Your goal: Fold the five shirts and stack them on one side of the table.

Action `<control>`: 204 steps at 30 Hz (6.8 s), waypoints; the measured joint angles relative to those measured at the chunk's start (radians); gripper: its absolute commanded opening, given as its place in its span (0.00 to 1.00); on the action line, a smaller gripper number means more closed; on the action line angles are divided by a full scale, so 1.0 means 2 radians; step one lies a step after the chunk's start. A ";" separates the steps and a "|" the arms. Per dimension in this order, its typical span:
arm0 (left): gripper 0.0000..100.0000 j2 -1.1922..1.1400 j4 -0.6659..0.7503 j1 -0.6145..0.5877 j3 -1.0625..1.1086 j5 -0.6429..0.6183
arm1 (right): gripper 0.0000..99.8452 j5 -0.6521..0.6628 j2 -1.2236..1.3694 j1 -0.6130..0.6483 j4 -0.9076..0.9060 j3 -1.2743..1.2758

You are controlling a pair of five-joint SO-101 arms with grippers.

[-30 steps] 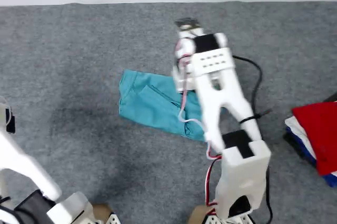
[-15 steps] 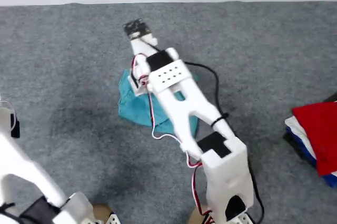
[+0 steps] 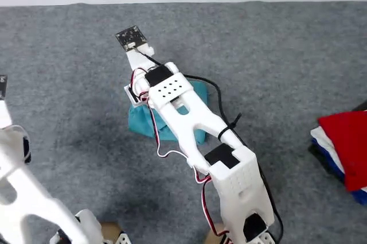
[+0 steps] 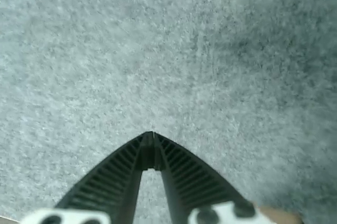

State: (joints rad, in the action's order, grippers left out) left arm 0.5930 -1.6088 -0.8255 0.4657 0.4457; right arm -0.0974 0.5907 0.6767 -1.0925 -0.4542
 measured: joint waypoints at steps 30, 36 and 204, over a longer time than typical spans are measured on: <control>0.00 0.178 -0.024 0.120 0.114 0.032 | 0.01 0.008 0.000 -0.101 -0.328 -0.216; 0.00 0.165 -0.025 0.236 0.133 -0.008 | 0.01 0.008 0.003 -0.166 -0.329 -0.203; 0.00 -0.506 0.051 0.425 -0.371 -0.112 | 0.01 0.115 0.212 -0.245 -0.329 -0.577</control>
State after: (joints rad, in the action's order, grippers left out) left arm -0.4181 -1.5060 0.0245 -0.2754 0.2217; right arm 0.1327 1.0142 0.1872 -1.7507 -1.6080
